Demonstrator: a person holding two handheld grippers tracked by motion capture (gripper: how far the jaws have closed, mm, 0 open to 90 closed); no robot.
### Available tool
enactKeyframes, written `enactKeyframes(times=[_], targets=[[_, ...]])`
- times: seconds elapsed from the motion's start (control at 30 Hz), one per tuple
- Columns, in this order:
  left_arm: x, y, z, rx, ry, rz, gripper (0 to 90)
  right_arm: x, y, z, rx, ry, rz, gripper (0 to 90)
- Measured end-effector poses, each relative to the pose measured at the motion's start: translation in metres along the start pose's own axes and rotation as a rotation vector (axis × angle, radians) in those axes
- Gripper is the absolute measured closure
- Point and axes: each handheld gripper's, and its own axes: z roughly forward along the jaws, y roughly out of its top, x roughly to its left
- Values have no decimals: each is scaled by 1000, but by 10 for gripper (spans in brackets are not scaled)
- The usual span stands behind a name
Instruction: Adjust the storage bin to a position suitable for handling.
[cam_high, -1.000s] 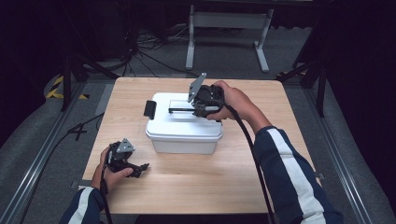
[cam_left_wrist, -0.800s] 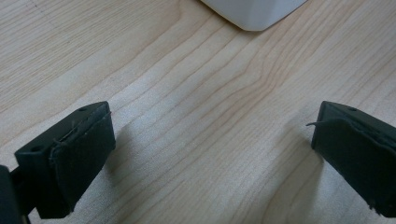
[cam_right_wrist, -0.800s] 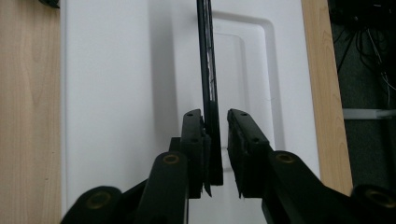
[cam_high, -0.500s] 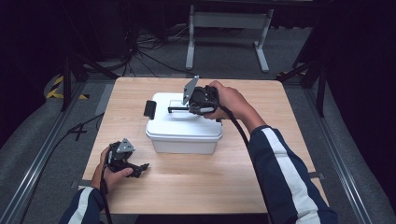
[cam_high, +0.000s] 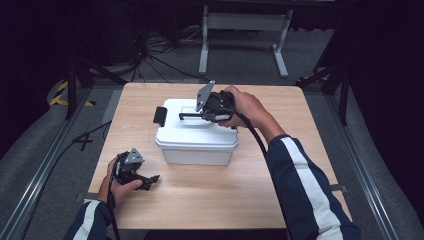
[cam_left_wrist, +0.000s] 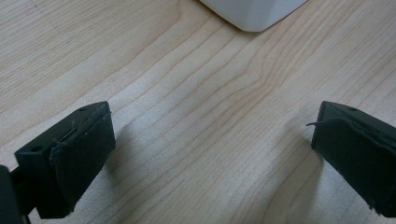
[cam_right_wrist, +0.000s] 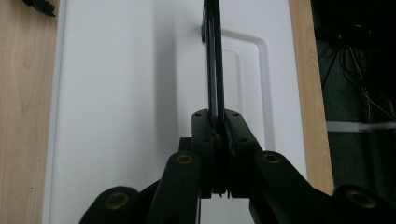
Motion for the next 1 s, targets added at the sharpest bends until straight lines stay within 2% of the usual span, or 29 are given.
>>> enactKeyframes(times=[0.3, 0.33, 0.37, 0.53, 0.73, 0.77, 1.0], targets=[[0, 0, 0, -2, 3, 3, 0, 0, 0, -10, -35, -9, 2, 849], [0, 0, 0, -2, 3, 3, 0, 0, 0, -11, -48, -13, -13, 850], [0, 0, 0, -2, 3, 3, 0, 1, 1, -12, -39, -14, -2, 849], [0, 0, 0, -3, 3, 3, 1, 1, 1, -16, -35, -20, -22, 849], [0, 0, 0, -2, 3, 3, 0, -1, -5, -24, -36, -24, -7, 849], [0, 0, 0, 2, 1, 4, 0, -2, -5, -25, -49, -28, -22, 850], [0, 0, 0, 2, 1, 5, 1, -4, -16, -37, -72, -42, -5, 850]])
